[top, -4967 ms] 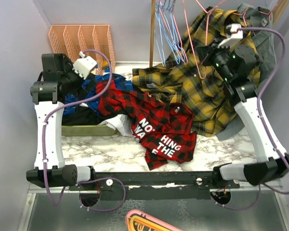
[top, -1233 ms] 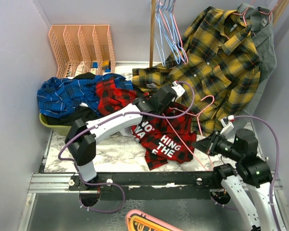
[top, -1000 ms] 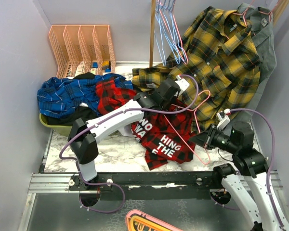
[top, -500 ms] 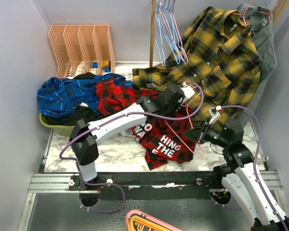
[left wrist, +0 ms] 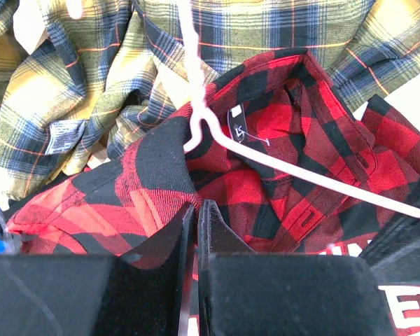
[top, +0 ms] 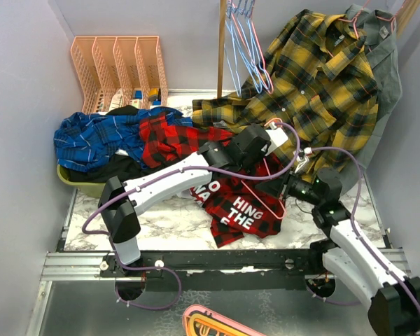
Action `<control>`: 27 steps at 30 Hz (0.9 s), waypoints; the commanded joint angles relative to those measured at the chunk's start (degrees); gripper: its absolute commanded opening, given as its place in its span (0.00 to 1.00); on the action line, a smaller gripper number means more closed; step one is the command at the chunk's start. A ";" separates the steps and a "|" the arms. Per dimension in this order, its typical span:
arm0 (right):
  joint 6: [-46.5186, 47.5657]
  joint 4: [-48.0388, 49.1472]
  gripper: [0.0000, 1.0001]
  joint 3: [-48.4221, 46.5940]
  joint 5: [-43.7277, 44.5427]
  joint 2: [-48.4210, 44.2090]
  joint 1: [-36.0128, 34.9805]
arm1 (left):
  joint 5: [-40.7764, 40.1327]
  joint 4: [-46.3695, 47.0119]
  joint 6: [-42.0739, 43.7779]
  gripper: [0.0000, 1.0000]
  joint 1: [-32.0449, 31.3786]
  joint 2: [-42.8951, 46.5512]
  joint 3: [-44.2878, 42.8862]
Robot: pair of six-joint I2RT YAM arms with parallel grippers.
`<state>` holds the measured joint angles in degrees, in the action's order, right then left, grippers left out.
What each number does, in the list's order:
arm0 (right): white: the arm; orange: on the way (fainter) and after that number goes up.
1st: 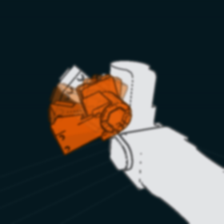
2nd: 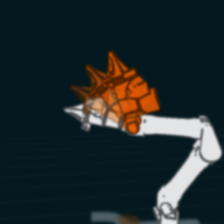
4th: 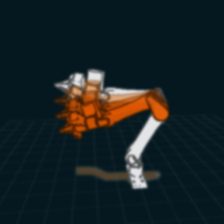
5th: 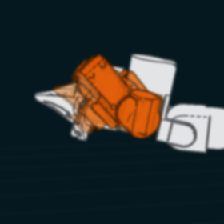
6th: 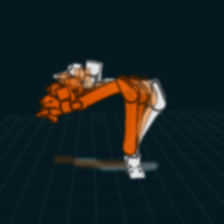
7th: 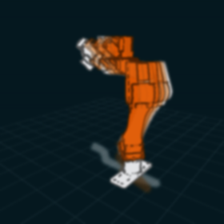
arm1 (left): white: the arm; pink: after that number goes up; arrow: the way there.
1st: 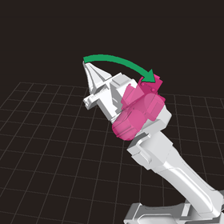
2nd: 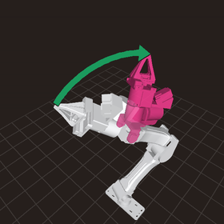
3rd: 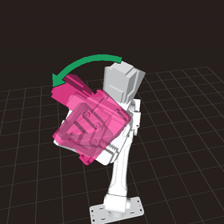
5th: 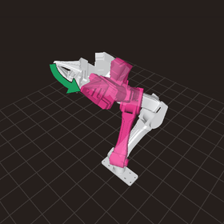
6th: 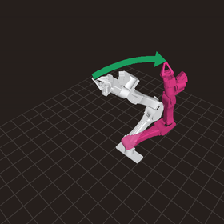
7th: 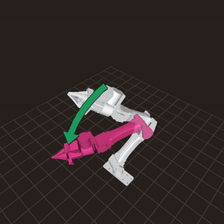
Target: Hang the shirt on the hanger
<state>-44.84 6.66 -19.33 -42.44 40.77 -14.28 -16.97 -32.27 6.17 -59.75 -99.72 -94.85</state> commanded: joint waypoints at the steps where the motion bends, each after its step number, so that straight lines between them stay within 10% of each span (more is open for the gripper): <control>1: -1.57 21.44 0.01 2.70 -2.91 5.99 -0.09 | 0.09 -0.54 0.74 0.00 -0.55 2.17 -0.55; 6: -0.27 28.91 0.01 3.99 0.52 10.93 -0.13 | 1.69 -1.52 2.32 0.03 -0.55 4.04 0.82; 10: 2.12 30.94 0.01 4.26 1.13 15.97 -0.11 | 20.40 -8.86 11.31 0.65 0.82 5.06 2.23; 13: 3.23 33.05 0.01 5.15 1.88 18.77 -0.13 | 42.59 -17.14 21.12 0.80 4.56 5.92 1.96; 17: 4.16 36.02 0.01 6.76 2.98 20.85 -0.13 | 60.25 -31.22 32.88 0.81 10.07 4.08 -4.19; 27: 8.13 37.33 0.01 7.09 2.21 23.62 -0.13 | 81.38 -22.51 36.10 0.99 29.44 -3.73 -13.25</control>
<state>-39.86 39.24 -12.32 -40.95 63.70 -14.31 51.72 -53.60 37.78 -30.50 -98.21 -100.99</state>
